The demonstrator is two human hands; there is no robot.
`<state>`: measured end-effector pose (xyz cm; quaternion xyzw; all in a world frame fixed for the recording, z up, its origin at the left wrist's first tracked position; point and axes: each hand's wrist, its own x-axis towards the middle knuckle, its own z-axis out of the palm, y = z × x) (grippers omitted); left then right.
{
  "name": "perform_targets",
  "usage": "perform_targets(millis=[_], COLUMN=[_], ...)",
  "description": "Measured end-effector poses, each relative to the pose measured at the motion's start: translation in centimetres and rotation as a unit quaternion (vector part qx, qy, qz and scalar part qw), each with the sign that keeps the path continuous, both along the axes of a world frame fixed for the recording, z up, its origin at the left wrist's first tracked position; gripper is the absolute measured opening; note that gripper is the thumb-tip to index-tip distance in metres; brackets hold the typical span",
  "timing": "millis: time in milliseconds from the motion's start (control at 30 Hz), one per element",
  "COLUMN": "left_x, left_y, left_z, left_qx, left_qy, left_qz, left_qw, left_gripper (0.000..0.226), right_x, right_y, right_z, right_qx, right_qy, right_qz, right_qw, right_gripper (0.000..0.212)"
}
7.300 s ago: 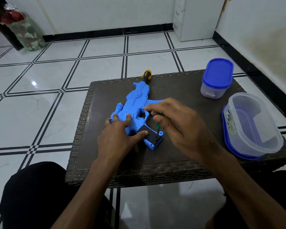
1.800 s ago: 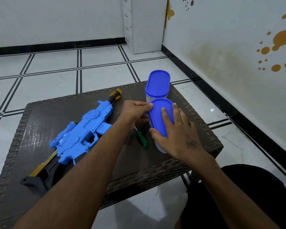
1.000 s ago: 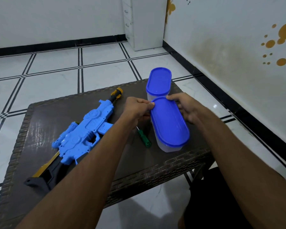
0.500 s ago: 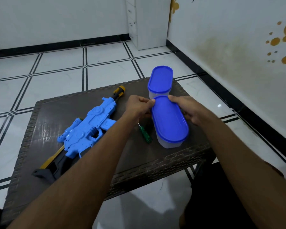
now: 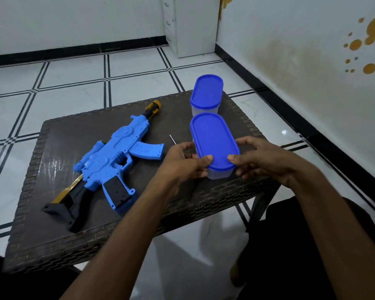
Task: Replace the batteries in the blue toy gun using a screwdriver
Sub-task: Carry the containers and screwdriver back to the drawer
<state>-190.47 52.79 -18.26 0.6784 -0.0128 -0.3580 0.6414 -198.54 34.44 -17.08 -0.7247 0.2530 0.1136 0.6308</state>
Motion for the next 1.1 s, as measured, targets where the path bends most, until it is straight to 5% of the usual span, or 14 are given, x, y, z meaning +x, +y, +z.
perform_targets(millis=[167,233,300,400,467,633,800,900,1033,1100], left_x=[0.8,1.7,2.8,3.8,4.1,4.4,4.4,4.3,3.4,2.9], left_y=[0.2,0.7,1.3,1.7,1.1,-1.3,-1.4,-0.4,0.9,1.3], left_z=[0.4,0.1,-0.3,-0.5,-0.1,0.6,0.6,0.4,0.5,0.9], left_qx=[0.035,0.060,0.119,0.315,0.413,0.504,0.467,0.411,0.148,-0.005], left_qy=[0.005,-0.051,-0.154,-0.394,-0.465,-0.461,-0.438,-0.393,-0.155,-0.013], left_qz=[-0.035,-0.049,-0.007,-0.028,-0.096,-0.176,-0.185,-0.125,0.048,0.148], left_qw=[0.999,0.996,0.981,0.863,0.777,0.709,0.745,0.813,0.976,0.989], left_gripper=[0.062,0.038,0.039,0.041,0.032,0.020,0.011,0.013,0.023,0.027], right_x=[0.4,0.3,0.2,0.5,1.1,2.3,1.9,1.5,1.3,1.4], right_y=[0.6,0.5,0.2,0.0,0.3,0.8,0.4,0.3,0.9,1.4], right_z=[0.2,0.1,-0.2,-0.8,-0.9,-1.1,-1.3,-1.1,-0.7,-0.5], right_qx=[-0.028,-0.062,-0.106,-0.120,-0.122,-0.102,-0.063,-0.043,0.004,0.015], right_qy=[0.002,0.000,-0.018,-0.044,-0.042,-0.042,-0.046,-0.045,-0.061,-0.071], right_qz=[-0.038,-0.025,-0.035,-0.079,-0.073,-0.072,-0.070,-0.065,-0.084,-0.096], right_qw=[0.999,0.998,0.994,0.989,0.989,0.991,0.994,0.996,0.995,0.993], right_gripper=[0.051,0.047,0.045,0.053,0.052,0.038,0.032,0.032,0.025,0.024])
